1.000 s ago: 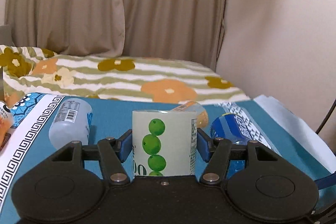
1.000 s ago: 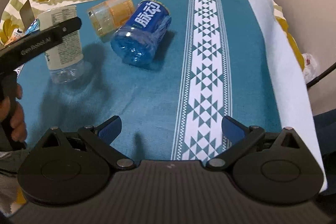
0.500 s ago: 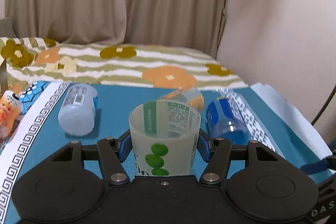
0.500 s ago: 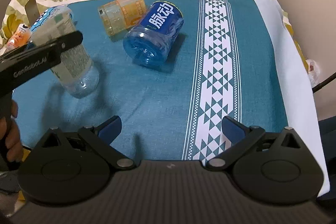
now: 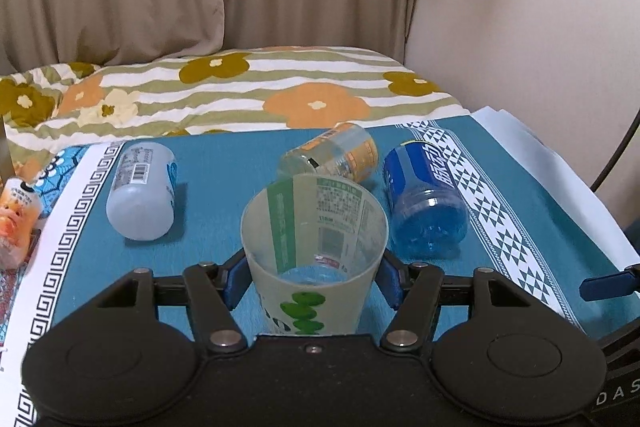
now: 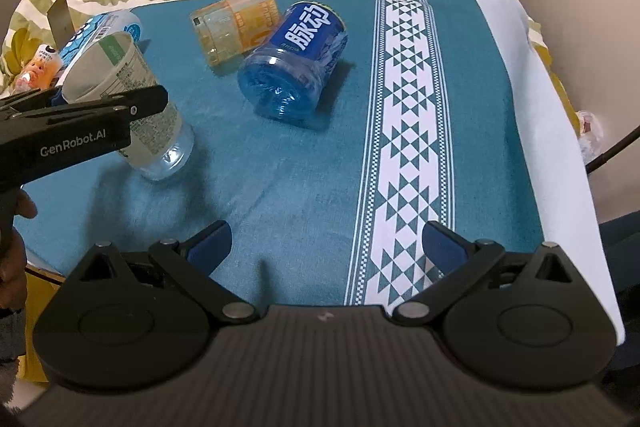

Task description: Flip cup upright

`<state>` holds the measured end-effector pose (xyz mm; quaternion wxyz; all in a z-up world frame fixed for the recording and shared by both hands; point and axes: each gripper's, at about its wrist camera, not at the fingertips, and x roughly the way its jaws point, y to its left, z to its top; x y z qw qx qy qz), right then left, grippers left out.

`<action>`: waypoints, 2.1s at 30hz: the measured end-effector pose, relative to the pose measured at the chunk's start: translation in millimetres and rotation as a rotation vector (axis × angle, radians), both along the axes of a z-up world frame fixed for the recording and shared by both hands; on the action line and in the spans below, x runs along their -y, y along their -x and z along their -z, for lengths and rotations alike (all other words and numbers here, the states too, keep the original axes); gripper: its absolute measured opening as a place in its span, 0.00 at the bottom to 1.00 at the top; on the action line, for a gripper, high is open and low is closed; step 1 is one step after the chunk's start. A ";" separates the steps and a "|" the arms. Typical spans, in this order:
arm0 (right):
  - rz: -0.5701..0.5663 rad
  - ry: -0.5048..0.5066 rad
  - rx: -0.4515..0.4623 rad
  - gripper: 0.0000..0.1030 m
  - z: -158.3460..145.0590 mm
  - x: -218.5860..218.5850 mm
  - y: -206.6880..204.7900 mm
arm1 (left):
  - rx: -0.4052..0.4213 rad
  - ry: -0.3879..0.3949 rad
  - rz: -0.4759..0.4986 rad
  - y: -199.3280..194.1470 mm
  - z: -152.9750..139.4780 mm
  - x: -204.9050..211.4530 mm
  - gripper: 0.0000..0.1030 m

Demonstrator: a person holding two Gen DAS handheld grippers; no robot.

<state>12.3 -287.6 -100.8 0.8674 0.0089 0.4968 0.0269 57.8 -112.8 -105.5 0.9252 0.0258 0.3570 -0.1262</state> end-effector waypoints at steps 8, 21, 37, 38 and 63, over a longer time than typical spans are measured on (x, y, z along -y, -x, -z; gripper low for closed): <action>0.030 0.000 0.013 1.00 -11.3 3.7 7.6 | -0.002 -0.017 -0.009 6.6 -14.8 -1.1 0.94; 0.121 -0.004 0.066 1.00 -83.9 -15.9 20.1 | -0.092 0.018 -0.062 37.7 -93.9 -55.0 1.00; 0.152 0.050 0.091 1.00 -101.6 -38.3 43.2 | -0.144 -0.017 -0.135 59.9 -103.8 -102.8 1.00; 0.151 0.051 0.092 1.00 -101.5 -38.8 43.9 | -0.141 -0.018 -0.136 60.7 -103.7 -103.0 1.00; 0.144 0.060 0.103 1.00 -102.4 -44.9 44.4 | -0.119 -0.057 -0.122 63.4 -101.4 -96.8 1.00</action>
